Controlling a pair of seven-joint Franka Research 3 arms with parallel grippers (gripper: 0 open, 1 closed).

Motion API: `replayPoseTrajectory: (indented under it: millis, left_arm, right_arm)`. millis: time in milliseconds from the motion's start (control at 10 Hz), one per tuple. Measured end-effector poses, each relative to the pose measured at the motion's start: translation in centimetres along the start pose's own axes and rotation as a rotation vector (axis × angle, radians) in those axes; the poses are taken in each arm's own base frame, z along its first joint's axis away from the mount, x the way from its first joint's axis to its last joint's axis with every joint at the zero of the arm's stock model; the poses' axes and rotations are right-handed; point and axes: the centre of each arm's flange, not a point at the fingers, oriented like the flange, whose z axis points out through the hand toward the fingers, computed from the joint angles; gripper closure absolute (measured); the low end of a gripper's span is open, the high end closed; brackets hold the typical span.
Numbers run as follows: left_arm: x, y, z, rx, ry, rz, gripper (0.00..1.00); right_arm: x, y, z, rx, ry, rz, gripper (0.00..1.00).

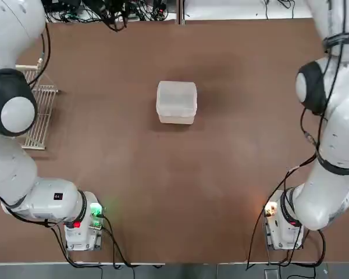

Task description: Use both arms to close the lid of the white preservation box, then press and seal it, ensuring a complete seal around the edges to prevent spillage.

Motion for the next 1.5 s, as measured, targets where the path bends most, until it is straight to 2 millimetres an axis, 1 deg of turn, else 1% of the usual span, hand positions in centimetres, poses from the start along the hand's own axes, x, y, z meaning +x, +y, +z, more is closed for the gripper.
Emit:
replayPoseTrajectory:
  millis: [100, 200, 300, 400, 500, 600, 700, 800, 1000, 1100, 1300, 1500]
  left_arm:
    - [1.1, -1.3, -1.3, -0.015, -0.005, 0.047, 0.31]
    - [2.0, -3.0, -2.9, -0.037, -0.009, 0.094, 0.18]
    - [2.9, -5.4, -4.3, -0.046, -0.019, 0.137, 0.07]
    - [3.6, -8.2, -5.6, -0.038, -0.035, 0.188, 0.05]
    - [3.8, -10.5, -6.8, -0.026, -0.048, 0.244, 0.04]
    - [3.8, -12.0, -7.8, -0.02, -0.05, 0.281, 0.01]
    - [3.6, -12.9, -8.6, -0.018, -0.045, 0.293, 0.01]
    - [3.4, -13.5, -9.2, -0.016, -0.043, 0.292, 0.01]
    - [2.6, -13.9, -10.3, -0.013, -0.039, 0.293, 0.01]
    - [2.2, -14.0, -10.6, -0.01, -0.04, 0.296, 0.0]
    - [2.0, -13.7, -10.3, -0.006, -0.047, 0.301, 0.0]
    - [1.9, -13.6, -10.3, -0.006, -0.047, 0.315, 0.0]
  right_arm:
    - [0.4, 3.7, -1.7, -0.051, 0.01, -0.031, 0.0]
    - [0.1, 6.1, -3.2, -0.09, 0.013, -0.06, 0.0]
    - [-0.8, 7.5, -4.6, -0.114, 0.018, -0.092, 0.0]
    - [-1.9, 8.6, -5.9, -0.121, 0.022, -0.129, 0.0]
    - [-3.2, 9.8, -7.3, -0.118, 0.027, -0.158, 0.0]
    - [-4.4, 11.0, -8.6, -0.121, 0.032, -0.182, 0.0]
    - [-5.6, 11.8, -9.4, -0.127, 0.034, -0.197, 0.0]
    - [-6.8, 12.3, -9.7, -0.129, 0.034, -0.206, 0.0]
    - [-8.6, 12.9, -9.7, -0.128, 0.043, -0.235, 0.0]
    - [-8.9, 13.1, -9.6, -0.129, 0.044, -0.249, 0.0]
    - [-8.9, 13.2, -9.6, -0.128, 0.05, -0.26, 0.0]
    - [-8.9, 12.6, -9.6, -0.125, 0.067, -0.274, 0.0]
